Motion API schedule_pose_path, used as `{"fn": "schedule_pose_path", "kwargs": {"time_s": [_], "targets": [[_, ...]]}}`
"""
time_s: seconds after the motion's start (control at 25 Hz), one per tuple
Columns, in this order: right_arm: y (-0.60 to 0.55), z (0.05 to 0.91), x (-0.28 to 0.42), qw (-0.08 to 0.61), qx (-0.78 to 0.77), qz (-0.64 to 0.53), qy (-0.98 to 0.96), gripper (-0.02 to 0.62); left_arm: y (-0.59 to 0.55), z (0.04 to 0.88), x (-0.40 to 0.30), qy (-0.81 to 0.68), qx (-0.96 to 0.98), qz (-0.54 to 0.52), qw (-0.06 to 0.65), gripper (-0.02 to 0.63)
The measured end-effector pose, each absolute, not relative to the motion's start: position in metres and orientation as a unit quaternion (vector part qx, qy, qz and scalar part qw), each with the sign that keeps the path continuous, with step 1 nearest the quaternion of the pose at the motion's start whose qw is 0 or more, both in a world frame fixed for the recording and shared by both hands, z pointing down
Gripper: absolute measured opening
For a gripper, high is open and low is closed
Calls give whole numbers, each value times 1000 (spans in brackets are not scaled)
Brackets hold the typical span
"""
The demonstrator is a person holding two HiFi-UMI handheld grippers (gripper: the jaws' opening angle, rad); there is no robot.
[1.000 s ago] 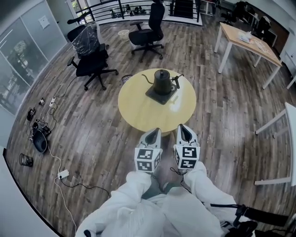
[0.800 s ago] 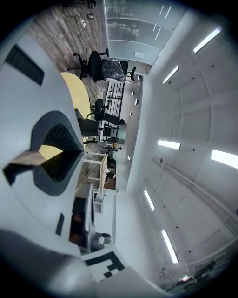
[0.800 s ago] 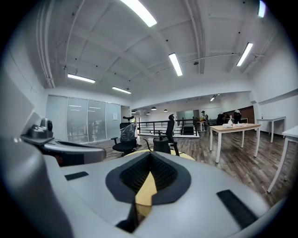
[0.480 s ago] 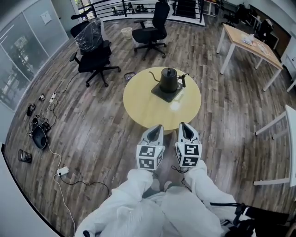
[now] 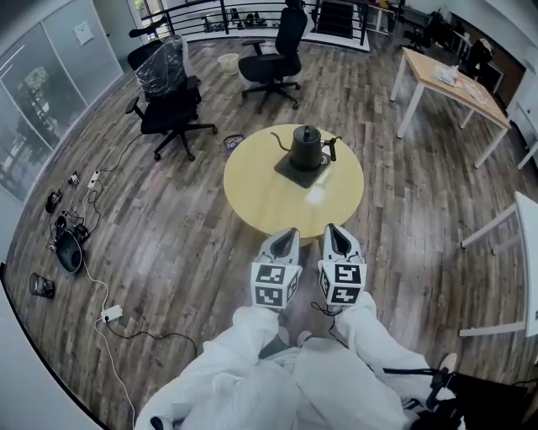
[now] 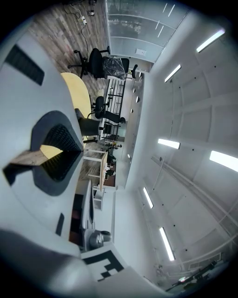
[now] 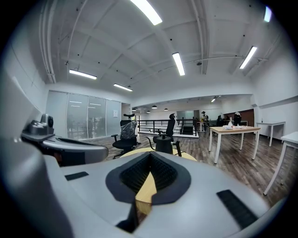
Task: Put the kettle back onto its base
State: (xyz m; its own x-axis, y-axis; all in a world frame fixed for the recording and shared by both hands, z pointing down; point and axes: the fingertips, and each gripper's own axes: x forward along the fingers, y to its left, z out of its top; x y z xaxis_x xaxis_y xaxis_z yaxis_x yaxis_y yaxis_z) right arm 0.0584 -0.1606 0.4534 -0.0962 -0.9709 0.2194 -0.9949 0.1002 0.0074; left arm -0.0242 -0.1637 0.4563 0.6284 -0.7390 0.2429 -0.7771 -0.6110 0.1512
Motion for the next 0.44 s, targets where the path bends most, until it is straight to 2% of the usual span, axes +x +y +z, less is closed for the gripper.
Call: {"fn": "schedule_pose_path", "kwargs": {"time_s": [0.44], "targets": [[-157, 458, 54, 83, 668, 76, -736, 12, -163, 461, -31, -429, 891, 79, 128, 0]]}}
